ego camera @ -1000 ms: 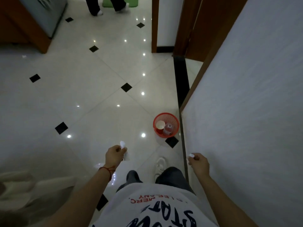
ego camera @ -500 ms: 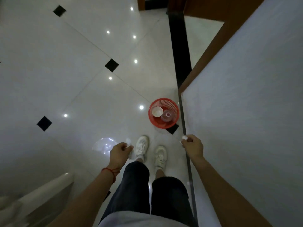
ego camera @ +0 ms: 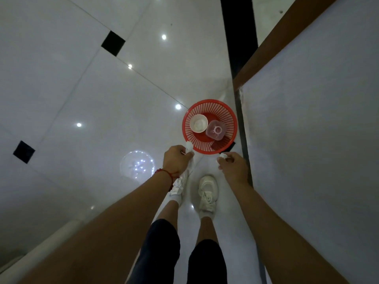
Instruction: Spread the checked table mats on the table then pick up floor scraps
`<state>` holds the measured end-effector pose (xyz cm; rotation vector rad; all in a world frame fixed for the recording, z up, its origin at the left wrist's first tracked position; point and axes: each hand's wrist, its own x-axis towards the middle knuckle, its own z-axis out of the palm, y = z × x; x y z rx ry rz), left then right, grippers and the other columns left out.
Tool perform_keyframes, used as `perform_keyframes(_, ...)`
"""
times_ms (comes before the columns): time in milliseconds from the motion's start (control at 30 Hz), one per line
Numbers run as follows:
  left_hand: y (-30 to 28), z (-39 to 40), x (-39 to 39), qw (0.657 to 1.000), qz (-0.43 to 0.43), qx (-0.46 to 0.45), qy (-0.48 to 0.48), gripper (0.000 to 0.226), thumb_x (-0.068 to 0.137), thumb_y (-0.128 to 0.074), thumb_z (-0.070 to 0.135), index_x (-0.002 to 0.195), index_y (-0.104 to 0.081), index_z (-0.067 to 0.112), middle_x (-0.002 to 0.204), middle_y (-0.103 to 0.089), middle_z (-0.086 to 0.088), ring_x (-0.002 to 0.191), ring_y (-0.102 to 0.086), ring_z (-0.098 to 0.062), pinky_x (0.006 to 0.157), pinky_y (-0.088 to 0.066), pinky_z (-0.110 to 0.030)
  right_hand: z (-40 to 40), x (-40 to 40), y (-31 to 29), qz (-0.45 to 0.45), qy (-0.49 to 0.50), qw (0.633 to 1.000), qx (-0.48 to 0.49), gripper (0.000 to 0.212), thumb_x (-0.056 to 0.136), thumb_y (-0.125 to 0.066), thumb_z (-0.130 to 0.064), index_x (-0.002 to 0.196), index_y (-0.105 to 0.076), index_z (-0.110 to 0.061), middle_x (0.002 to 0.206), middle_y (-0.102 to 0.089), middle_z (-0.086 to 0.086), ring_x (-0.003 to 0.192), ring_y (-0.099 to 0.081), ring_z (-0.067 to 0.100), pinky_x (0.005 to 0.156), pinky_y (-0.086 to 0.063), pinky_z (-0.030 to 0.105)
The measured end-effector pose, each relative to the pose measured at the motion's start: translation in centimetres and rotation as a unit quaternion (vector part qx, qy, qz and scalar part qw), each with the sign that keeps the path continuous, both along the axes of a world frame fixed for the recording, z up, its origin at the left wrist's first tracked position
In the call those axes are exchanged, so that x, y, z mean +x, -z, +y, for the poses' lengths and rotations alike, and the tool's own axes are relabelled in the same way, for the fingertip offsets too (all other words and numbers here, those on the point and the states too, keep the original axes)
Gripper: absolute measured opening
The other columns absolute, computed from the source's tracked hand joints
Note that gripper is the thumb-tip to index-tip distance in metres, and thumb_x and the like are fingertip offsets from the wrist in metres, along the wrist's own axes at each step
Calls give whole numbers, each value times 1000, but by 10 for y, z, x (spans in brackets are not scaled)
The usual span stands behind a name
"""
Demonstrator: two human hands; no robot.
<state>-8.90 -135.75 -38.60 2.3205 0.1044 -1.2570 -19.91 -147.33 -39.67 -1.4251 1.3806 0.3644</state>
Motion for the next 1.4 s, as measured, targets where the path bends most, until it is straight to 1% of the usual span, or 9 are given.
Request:
perform_keyframes(100,22,-20,12,1000,-2,-17,6,17,87,-60,22,76,-58,8,82,-62,-14,77,-61,-30,80,-51,-35,-8,16,22,-8,16,1000,-8,13,86,-61,-16,97,-61,-8,97,-67,14,84,-64,24,73,-50,31)
perform_keyframes(200,32,-34,24,999,-9,-30,10,27,89,-57,23,99,-63,-1,90,-63,-15,81,-61,-28,81,-50,-33,-18,27,36,-19,29,999,-25,5,85,-61,-17,89,-59,-14,101,-67,16,91,-65,28,87,-54,42)
perform_keyframes(333,32,-42,31,999,7,-41,18,39,89,-56,26,120,-54,2,118,-63,-18,100,-63,-35,91,-52,-44,-22,36,35,-38,10,999,-26,34,86,-61,-26,117,-58,-12,117,-63,10,106,-61,27,94,-51,44)
perform_keyframes(400,27,-41,32,998,28,-47,21,43,90,-53,28,127,-50,5,124,-60,-17,105,-62,-34,93,-51,-44,-21,35,33,-36,11,999,-26,36,87,-60,-26,120,-56,-12,118,-63,9,107,-61,26,94,-51,44)
perform_keyframes(667,-7,-10,23,998,31,-8,61,43,92,-50,32,127,-51,7,125,-60,-15,112,-58,-29,96,-42,-32,-10,16,8,-2,32,999,-3,32,88,-60,-22,117,-58,-10,116,-65,11,68,-61,10,64,-48,20)
perform_keyframes(933,-76,61,13,988,6,33,150,36,93,-49,33,121,-56,11,116,-65,-10,106,-60,-23,88,-44,-27,-11,-1,-74,35,-38,998,31,37,89,-56,-22,124,-53,-8,116,-62,12,87,-62,21,82,-49,32)
perform_keyframes(1033,-111,93,7,992,-4,42,123,35,92,-50,33,118,-58,11,113,-66,-10,103,-60,-23,82,-42,-24,-13,-4,-113,59,-100,993,18,37,89,-57,-22,121,-56,-6,102,-62,9,93,-63,27,90,-49,38)
perform_keyframes(1167,-153,137,-2,997,0,50,65,32,92,-50,31,114,-60,11,111,-67,-12,100,-61,-24,84,-44,-26,-12,-3,-164,61,-162,985,-21,30,89,-56,-19,116,-60,-7,115,-63,14,106,-59,31,95,-44,37)
perform_keyframes(1400,-216,206,-12,998,-22,24,-51,27,91,-50,27,107,-64,9,110,-68,-11,98,-60,-23,80,-41,-24,19,15,-237,38,-188,980,-48,26,91,-53,-20,111,-62,-7,114,-64,16,102,-60,30,94,-48,41)
